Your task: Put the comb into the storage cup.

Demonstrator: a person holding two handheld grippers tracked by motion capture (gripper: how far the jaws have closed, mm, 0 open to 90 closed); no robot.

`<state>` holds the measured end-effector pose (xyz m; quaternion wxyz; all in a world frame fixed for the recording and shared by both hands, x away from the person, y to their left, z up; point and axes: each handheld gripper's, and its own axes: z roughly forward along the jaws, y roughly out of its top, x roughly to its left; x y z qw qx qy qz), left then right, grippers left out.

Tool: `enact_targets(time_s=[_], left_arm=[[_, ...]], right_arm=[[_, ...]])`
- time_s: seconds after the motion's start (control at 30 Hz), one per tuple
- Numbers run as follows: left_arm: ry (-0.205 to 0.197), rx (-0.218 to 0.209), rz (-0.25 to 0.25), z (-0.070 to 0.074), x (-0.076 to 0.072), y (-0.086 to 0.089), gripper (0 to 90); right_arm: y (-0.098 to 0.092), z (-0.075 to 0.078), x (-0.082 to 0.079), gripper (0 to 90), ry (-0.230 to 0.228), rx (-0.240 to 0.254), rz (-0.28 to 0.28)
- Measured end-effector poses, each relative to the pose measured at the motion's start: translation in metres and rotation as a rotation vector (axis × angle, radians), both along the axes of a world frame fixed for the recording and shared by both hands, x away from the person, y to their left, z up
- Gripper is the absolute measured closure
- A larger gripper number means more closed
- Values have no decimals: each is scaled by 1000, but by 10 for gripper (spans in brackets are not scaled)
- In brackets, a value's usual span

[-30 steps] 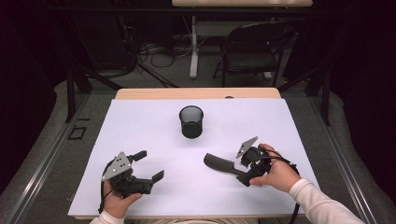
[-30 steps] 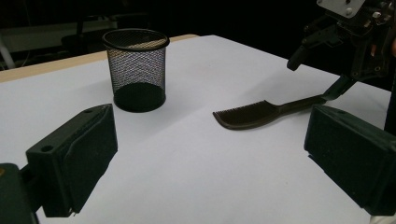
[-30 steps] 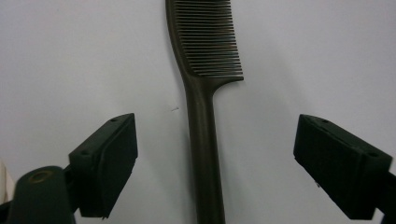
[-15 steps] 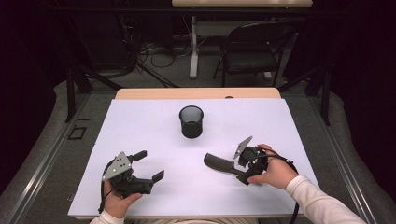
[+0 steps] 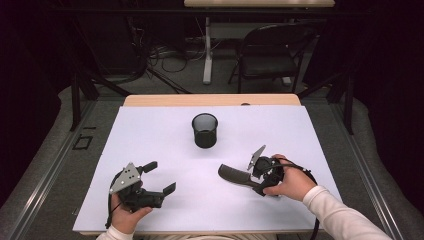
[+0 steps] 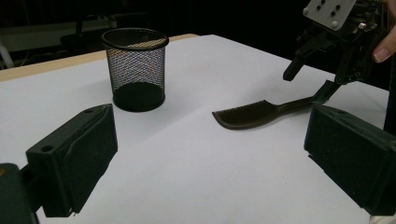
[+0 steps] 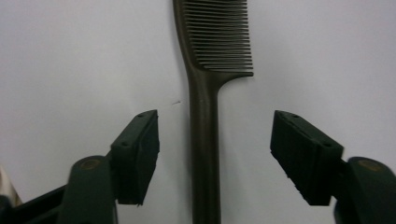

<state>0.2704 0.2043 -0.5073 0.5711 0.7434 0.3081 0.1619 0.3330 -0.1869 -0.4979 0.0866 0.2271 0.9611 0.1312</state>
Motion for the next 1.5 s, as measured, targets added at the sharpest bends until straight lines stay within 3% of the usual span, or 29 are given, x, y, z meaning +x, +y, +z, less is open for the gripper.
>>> enact_targets(time_s=[0.13, 0.37, 0.7, 1.03, 1.1, 1.17, 1.23, 1.27, 1.37, 1.5], left_arm=[[1, -1, -4, 0, 0, 0, 29], [2, -1, -4, 0, 0, 0, 29], [2, 1, -3, 0, 0, 0, 29], [5, 1, -7, -1, 1, 0, 29], [5, 1, -7, -1, 1, 0, 30], [5, 2, -7, -1, 1, 0, 32], [5, 2, -7, -1, 1, 0, 32], [5, 2, -8, -1, 1, 0, 32], [5, 2, -6, -1, 1, 0, 32], [9, 0, -6, -1, 1, 0, 32]], right_arm=[[2, -2, 0, 335, 4, -21, 8], [3, -6, 5, 381, 51, -32, -11], [3, -10, 9, 433, 44, -58, 2], [3, -17, 9, 482, 70, -70, -11], [2, -20, 10, 482, 63, -46, -13], [2, -18, 11, 495, 99, -79, -21], [2, -19, 11, 495, 102, -79, -21], [2, -21, 11, 496, 76, -56, -18], [1, -22, 11, 517, 100, -55, -41], [1, -21, 11, 547, 105, -85, -25]])
